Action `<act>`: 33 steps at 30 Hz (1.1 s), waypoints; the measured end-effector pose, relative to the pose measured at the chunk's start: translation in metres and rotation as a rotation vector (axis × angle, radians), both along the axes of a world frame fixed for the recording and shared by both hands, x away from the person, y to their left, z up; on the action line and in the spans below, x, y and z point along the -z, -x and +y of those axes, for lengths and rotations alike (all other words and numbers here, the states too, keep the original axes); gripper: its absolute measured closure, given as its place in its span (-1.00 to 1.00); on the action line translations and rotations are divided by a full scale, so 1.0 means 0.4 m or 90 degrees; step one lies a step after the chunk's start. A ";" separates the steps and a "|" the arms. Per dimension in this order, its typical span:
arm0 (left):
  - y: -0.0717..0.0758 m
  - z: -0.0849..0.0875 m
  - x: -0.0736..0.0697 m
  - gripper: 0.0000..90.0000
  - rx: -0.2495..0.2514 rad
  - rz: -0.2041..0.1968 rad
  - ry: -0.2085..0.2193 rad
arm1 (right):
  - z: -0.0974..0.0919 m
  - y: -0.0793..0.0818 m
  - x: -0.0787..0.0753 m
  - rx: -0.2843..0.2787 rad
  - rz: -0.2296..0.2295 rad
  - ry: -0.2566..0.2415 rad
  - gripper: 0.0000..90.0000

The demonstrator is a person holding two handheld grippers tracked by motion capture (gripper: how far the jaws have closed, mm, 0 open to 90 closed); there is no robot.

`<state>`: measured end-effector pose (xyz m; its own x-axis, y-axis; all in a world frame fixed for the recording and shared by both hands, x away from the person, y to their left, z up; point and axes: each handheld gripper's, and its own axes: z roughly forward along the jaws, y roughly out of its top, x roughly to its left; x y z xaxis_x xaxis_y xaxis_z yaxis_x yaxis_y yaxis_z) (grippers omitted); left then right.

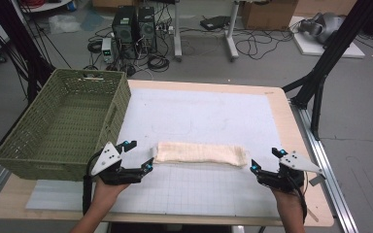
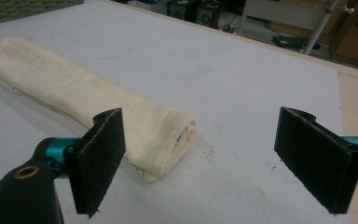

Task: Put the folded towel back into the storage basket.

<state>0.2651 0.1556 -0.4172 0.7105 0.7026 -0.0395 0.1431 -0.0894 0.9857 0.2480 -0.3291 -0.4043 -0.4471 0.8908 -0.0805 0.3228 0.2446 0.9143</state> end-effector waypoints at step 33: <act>0.007 -0.002 -0.020 -0.64 0.006 0.025 0.001 | 0.006 -0.007 0.008 0.000 0.020 0.008 -0.67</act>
<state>0.2623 0.1548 -0.4091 0.7147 0.6961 -0.0684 0.1810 -0.0896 0.9794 0.2506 -0.3267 -0.4074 -0.4490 0.8902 -0.0770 0.3520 0.2554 0.9005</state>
